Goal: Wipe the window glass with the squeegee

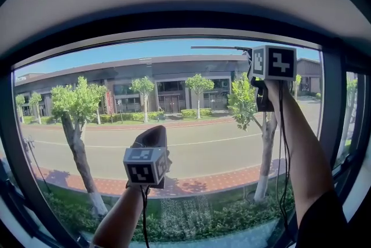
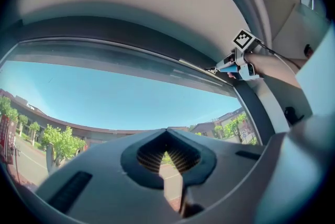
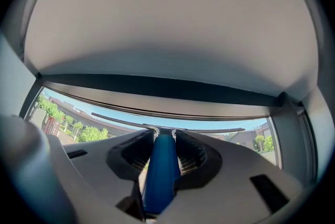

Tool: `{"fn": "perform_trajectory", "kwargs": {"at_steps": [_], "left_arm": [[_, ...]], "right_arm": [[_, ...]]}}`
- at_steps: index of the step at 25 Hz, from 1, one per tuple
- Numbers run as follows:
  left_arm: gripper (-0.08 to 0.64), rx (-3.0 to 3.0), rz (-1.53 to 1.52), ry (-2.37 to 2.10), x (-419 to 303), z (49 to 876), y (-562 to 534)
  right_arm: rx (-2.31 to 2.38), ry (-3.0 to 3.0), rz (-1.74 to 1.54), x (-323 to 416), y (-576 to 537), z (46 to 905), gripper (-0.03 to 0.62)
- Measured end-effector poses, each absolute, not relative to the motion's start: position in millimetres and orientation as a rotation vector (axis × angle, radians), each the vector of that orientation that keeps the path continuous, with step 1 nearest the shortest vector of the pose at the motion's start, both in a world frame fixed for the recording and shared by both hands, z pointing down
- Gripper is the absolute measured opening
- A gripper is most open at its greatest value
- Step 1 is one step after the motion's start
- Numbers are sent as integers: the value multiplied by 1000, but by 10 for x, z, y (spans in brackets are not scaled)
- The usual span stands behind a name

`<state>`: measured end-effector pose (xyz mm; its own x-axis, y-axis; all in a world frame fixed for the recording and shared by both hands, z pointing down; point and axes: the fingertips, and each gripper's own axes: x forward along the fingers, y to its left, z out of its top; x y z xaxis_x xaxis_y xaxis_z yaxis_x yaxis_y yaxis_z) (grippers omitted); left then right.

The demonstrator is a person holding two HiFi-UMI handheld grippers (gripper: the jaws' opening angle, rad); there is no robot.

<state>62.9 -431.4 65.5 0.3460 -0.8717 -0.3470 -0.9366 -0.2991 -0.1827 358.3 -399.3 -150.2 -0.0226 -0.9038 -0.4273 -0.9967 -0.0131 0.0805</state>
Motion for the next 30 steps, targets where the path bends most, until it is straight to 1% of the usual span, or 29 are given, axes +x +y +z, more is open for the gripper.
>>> {"fn": "perform_trajectory", "kwargs": {"at_steps": [8, 18, 24, 30], "left_arm": [[2, -2283, 265, 1642, 462, 716, -4414], [2, -2293, 277, 1675, 385, 789, -4395], [2, -2262, 288, 1648, 430, 541, -4339], [2, -2204, 392, 1563, 506, -39, -4140]], "right_arm": [[-2009, 1965, 559, 3542, -4076, -1750, 131], [-2003, 1960, 594, 3490, -4037, -1767, 130], [-2001, 1964, 583, 3495, -4088, -1709, 132], [-2000, 1981, 588, 3472, -4091, -1621, 130]]}}
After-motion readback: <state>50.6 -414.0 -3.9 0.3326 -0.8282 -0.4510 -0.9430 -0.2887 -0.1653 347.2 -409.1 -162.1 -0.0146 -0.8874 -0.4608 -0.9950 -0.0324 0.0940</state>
